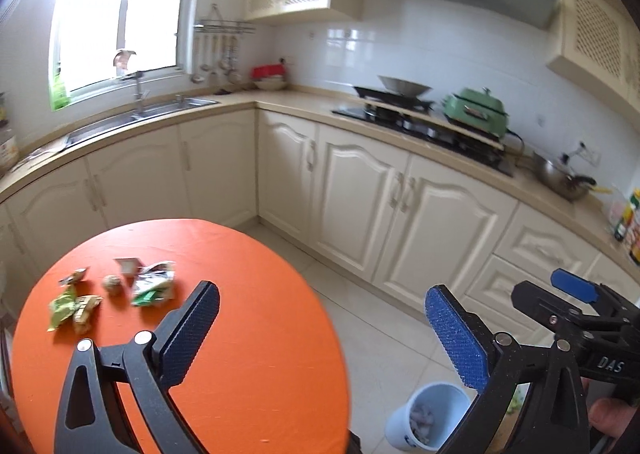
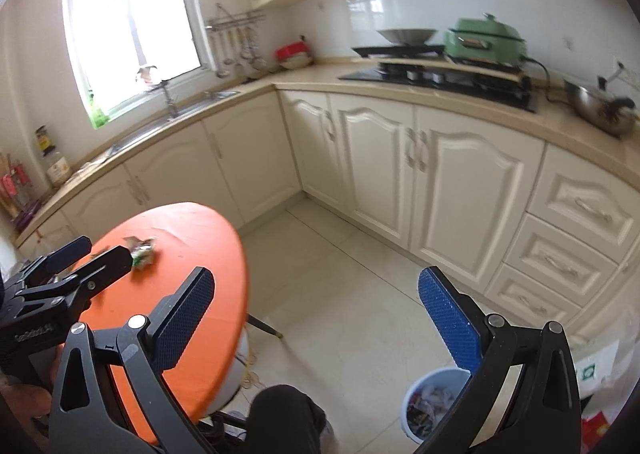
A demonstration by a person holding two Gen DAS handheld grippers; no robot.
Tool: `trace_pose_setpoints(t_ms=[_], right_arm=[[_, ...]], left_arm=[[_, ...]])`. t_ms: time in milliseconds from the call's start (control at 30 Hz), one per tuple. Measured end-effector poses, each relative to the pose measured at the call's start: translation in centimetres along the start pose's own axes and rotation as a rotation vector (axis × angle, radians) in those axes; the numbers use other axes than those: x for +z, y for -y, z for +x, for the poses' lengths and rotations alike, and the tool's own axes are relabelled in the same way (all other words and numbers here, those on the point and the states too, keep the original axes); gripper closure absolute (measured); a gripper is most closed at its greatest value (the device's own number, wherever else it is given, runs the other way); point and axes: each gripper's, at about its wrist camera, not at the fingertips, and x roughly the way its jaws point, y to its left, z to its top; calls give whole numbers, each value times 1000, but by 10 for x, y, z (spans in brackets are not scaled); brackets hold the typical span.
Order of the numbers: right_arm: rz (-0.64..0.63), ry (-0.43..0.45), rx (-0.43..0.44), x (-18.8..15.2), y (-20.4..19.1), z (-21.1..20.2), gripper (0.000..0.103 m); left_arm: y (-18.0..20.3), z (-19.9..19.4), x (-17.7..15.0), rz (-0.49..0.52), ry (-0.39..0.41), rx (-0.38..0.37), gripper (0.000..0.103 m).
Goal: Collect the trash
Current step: 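Move both empty tools back to the orange table, then grasp the yellow bread bag with the left tool while the right tool grasps the white-red bag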
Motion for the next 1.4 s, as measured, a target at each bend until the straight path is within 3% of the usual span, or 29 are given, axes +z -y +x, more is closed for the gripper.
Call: trace_pose_setpoints(t_ms=[433, 733, 1133, 1400], right_arm=[[-140, 49, 194, 21, -122, 7, 0], [-243, 29, 297, 23, -194, 29, 0], [-324, -69, 344, 13, -244, 93, 0], [-340, -161, 314, 5, -255, 159, 0]], left_arm=[[-73, -83, -32, -155, 93, 205, 1], [-101, -105, -52, -230, 104, 338, 1], [-144, -55, -47, -298, 30, 400, 1], [-183, 30, -31, -333, -72, 370, 1]])
